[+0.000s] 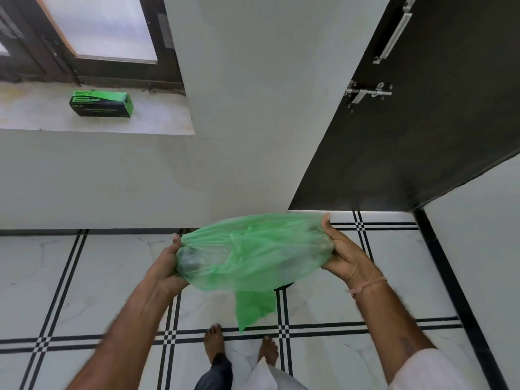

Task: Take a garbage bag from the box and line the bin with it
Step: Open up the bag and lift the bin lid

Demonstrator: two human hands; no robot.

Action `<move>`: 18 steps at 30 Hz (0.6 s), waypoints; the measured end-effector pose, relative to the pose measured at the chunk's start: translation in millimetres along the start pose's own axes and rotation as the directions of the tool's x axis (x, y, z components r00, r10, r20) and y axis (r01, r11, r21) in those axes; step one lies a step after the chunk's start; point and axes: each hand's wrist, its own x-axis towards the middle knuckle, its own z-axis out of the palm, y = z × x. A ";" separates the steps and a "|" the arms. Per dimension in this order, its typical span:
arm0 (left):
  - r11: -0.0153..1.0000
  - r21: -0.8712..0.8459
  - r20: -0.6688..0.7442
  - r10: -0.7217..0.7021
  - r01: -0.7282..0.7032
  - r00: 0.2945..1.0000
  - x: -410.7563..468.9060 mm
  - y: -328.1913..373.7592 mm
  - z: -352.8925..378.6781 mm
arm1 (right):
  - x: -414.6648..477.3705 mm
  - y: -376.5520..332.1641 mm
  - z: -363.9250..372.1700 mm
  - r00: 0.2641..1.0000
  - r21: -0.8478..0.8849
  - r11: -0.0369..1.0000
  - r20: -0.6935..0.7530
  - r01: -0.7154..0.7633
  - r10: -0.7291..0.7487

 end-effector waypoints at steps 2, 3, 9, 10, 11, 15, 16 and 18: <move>0.999 -0.026 -0.028 -0.025 0.024 0.999 4.5 4.4 -2.6 | -1.5 5.9 7.1 0.999 -0.017 1.000 0.035 0.010 -0.009; 0.998 -0.031 -0.042 -0.050 0.049 0.998 6.0 7.2 -4.8 | -1.4 9.9 10.6 1.000 -0.034 0.999 0.022 0.008 -0.007; 0.994 0.066 -0.215 0.095 -0.083 0.972 8.8 35.0 41.0 | 28.6 27.2 63.8 0.857 -0.482 0.859 -0.357 0.173 -0.372; 0.960 0.134 -0.173 0.267 -0.246 0.948 3.5 42.6 65.3 | 28.2 13.3 86.9 0.708 -0.624 0.701 -0.317 0.345 -0.631; 0.873 0.215 -0.099 0.464 -0.437 0.880 -6.1 48.4 90.9 | 20.1 1.5 110.6 0.521 -0.705 0.483 -0.187 0.520 -0.833; 0.456 0.574 0.296 0.659 -0.680 0.691 -5.9 28.0 126.6 | 40.9 43.1 116.8 0.433 -0.891 -0.238 0.404 0.388 -0.806; 0.528 0.641 0.262 0.532 -0.557 0.805 6.1 11.4 111.3 | 54.3 75.4 86.9 0.702 -0.955 -0.135 0.286 0.264 -0.652; 0.701 0.662 0.094 0.273 -0.265 0.957 32.0 -5.3 74.4 | 82.2 104.5 46.0 0.920 -0.930 0.330 0.019 0.159 -0.391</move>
